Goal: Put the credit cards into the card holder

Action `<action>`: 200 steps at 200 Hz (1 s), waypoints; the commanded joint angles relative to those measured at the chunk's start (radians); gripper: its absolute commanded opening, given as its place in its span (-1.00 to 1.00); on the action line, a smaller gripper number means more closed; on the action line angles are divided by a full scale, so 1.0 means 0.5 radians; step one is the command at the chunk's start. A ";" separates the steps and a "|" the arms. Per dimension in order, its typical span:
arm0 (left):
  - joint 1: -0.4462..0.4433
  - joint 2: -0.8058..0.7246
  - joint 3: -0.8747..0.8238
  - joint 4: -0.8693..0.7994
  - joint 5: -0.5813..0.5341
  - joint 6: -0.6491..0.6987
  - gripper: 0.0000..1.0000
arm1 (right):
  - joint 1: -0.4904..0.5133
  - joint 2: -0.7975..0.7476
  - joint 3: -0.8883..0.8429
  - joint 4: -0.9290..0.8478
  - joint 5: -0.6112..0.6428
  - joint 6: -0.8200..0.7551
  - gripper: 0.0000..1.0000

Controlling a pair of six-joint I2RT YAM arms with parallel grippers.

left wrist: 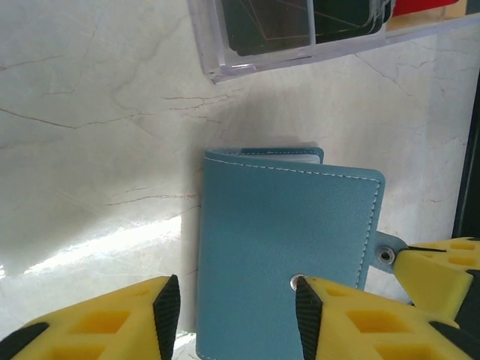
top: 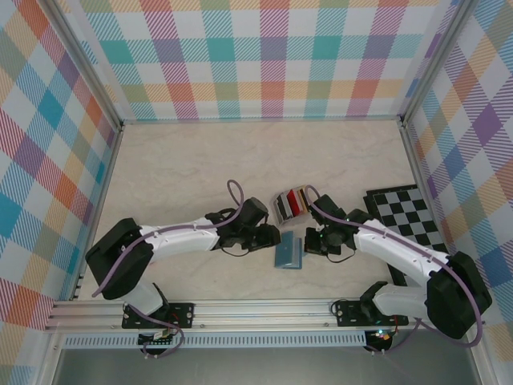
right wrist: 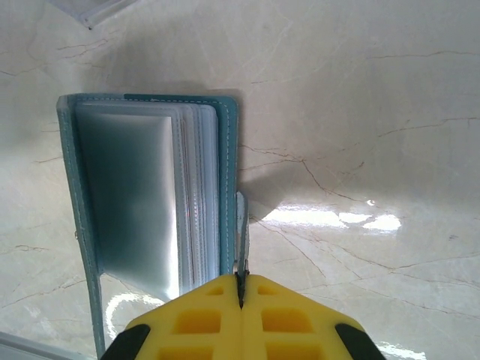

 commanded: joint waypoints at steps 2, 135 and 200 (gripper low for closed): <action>-0.032 0.134 0.051 0.022 0.078 0.032 -0.12 | -0.014 -0.024 0.004 0.007 -0.038 -0.030 -0.94; -0.148 0.472 0.214 0.019 0.068 0.008 -0.22 | -0.016 -0.025 0.012 0.232 -0.367 0.040 -0.96; -0.155 0.481 0.221 0.050 0.083 -0.009 -0.24 | -0.016 0.187 0.020 0.360 -0.493 0.056 -1.00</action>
